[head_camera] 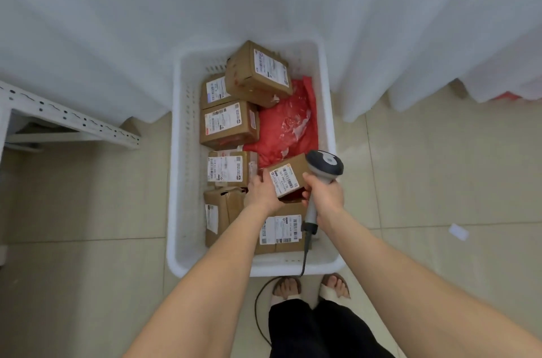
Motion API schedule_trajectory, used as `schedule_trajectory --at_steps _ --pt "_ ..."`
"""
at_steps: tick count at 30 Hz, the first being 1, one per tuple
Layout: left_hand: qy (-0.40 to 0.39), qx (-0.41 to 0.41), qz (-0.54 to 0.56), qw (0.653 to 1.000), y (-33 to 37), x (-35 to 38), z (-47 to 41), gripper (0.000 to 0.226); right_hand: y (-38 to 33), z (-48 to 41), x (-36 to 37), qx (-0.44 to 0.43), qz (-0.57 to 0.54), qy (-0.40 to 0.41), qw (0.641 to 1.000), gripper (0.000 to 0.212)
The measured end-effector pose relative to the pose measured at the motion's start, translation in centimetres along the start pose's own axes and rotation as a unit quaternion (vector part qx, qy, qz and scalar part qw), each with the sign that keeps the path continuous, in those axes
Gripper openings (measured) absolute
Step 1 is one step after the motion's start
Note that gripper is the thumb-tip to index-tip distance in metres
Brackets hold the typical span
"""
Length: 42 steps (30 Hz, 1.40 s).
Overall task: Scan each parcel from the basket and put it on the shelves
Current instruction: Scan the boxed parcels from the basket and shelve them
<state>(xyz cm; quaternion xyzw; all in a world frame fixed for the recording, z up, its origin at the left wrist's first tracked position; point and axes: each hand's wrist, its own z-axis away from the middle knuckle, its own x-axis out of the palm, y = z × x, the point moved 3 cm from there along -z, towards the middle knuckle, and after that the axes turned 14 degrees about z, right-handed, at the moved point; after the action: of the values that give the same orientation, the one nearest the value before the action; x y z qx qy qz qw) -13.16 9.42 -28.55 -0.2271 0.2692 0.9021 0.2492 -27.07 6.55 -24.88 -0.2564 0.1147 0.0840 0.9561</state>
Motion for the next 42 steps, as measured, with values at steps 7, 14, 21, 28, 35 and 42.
schedule_trajectory --at_steps 7,14,21,28,35,42 --pt "0.036 0.024 -0.088 0.995 -0.3 3.4 -6.4 0.126 0.5 -6.1 2.5 -0.015 0.033 -0.016 0.999 0.018" --pt "0.071 0.042 -0.169 0.982 -1.9 6.5 -10.3 0.127 1.7 -9.9 3.5 -0.020 0.027 -0.022 0.999 0.018" --pt "0.095 0.050 -0.081 0.991 -1.1 3.7 -7.9 0.120 0.7 -7.9 2.8 -0.030 0.004 -0.038 0.999 0.015" --pt "0.107 0.132 -0.046 0.984 1.8 -6.6 1.3 0.114 -4.2 2.0 0.5 -0.062 -0.010 -0.020 0.998 0.030" --pt "0.118 0.174 -0.069 0.975 5.8 -18.9 14.5 0.112 -10.5 15.2 -3.1 -0.069 -0.034 -0.015 0.997 0.056" --pt "0.124 0.203 -0.064 0.969 10.1 -29.9 27.5 0.109 -18.1 29.0 -6.3 -0.070 -0.134 -0.083 0.985 0.055"
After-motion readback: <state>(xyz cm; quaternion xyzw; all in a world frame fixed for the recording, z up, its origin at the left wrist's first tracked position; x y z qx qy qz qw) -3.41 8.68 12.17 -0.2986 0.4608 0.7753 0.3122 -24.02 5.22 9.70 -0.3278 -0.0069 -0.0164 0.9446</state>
